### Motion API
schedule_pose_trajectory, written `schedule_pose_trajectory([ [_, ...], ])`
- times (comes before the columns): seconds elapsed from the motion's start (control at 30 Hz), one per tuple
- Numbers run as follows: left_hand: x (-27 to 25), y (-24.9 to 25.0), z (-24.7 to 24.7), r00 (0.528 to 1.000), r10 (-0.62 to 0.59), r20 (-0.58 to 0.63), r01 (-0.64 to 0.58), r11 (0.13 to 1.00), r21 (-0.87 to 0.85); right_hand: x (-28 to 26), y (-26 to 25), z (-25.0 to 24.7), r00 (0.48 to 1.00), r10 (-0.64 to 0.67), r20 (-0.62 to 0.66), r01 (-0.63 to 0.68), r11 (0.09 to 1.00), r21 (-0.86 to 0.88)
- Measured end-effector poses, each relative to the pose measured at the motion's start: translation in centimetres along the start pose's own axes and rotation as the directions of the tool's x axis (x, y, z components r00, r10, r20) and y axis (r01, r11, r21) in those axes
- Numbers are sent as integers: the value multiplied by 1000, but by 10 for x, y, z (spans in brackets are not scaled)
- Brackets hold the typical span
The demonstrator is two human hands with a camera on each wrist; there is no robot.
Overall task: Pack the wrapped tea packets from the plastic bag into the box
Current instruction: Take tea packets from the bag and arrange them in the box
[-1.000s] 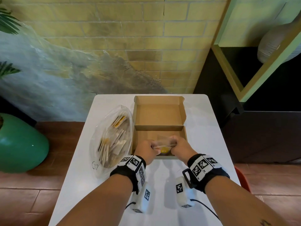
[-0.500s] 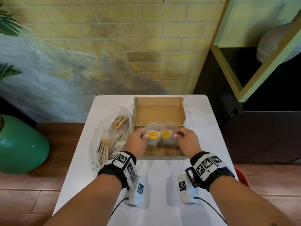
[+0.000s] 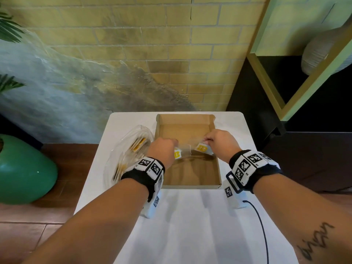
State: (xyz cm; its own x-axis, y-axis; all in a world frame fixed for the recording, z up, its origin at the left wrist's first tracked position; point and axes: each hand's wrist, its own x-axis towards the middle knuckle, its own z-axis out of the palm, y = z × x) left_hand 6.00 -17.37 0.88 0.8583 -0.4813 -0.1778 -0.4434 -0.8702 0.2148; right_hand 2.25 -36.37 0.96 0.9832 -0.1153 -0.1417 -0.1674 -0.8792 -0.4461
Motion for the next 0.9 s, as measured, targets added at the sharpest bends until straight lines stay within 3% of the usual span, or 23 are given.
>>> schedule_pose_trajectory([
  [0.13,6,3,8,994,39,100,-60,974,220,8,3,10,993,-50,110,60,994,-91],
  [0.3,13,0,22,989,2,147,-46,953,298,9,10,27,974,-14,225,55,983,-176],
  [0.6,21,-5,25,990,-18,143,-29,948,316,4,1,32,960,-43,276,86,986,-145],
  [0.73,21,-5,25,989,7,149,-53,949,310,4,2,38,931,-33,364,133,958,-253],
  [0.9,20,-6,23,989,35,144,-78,949,305,6,3,41,930,-29,366,158,932,-327],
])
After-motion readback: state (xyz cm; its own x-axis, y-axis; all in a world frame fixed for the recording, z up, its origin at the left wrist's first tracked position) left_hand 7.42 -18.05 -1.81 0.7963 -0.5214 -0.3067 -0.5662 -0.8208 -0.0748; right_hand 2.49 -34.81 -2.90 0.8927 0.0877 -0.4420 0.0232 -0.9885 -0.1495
